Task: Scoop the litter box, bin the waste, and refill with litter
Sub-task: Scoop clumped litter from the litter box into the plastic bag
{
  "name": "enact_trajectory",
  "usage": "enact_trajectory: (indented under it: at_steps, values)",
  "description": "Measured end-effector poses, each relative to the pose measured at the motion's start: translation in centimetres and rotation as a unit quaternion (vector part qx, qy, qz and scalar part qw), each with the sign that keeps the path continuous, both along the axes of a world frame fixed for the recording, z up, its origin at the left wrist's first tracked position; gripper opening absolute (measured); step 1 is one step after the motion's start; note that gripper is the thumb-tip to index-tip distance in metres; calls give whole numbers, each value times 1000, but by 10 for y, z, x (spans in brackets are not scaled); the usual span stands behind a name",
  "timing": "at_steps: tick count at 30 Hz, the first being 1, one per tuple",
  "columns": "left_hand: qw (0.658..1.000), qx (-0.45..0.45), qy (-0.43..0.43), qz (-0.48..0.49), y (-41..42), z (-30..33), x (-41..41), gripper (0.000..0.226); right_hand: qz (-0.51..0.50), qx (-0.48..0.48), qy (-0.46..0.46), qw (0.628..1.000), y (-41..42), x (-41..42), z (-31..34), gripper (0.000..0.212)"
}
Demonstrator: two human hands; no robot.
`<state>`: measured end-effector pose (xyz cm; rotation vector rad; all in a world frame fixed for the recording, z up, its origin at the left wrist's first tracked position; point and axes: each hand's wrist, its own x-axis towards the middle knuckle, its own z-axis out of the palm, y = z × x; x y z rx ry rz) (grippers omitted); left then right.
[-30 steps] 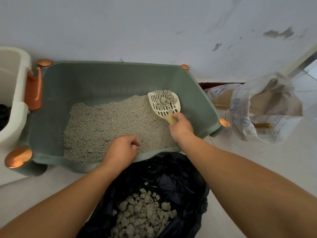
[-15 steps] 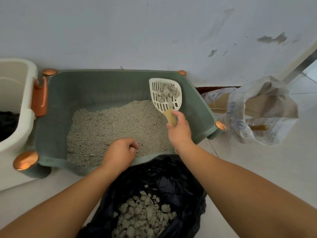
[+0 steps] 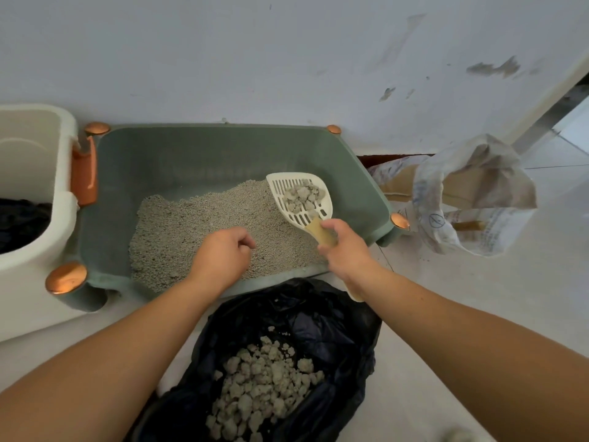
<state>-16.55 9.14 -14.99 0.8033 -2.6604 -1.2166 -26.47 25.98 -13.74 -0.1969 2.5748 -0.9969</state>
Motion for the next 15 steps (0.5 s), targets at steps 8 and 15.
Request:
enact_trajectory:
  at_steps: [8, 15]
  values:
    - [1000, -10, 12, 6, -7, 29, 14, 27, 121, 62, 21, 990, 12, 13, 28, 50]
    - [996, -38, -68, -47, -4, 51, 48, 25, 222, 126, 51, 965, 21, 14, 63, 31]
